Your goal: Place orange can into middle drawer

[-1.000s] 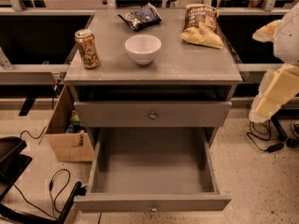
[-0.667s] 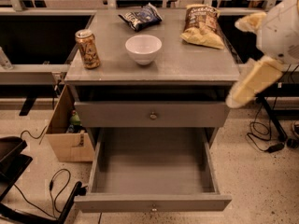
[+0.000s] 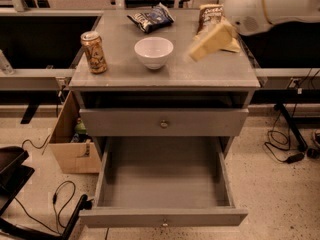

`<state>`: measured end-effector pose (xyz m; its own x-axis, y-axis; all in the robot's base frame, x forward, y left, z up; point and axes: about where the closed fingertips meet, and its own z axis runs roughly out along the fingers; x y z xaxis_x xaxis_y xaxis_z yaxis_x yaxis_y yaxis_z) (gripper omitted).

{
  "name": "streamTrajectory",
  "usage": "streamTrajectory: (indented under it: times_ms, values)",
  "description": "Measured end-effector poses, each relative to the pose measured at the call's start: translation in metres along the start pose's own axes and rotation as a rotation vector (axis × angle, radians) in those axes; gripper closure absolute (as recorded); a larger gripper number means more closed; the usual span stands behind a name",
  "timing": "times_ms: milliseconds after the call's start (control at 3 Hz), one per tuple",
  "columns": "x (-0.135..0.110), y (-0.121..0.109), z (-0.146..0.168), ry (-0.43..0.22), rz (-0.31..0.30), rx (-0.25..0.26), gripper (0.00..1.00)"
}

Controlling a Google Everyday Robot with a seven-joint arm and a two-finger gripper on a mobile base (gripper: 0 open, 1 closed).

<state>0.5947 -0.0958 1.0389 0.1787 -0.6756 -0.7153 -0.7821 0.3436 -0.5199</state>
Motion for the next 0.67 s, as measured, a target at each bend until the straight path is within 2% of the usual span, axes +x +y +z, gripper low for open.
streamTrajectory:
  times_ms: [333, 667]
  values:
    - [-0.0225, -0.0233, 0.0382, -0.089, 0.038, 0.037, 0.0]
    - [-0.0259, -0.0256, 0.0428, -0.098, 0.042, 0.043, 0.0]
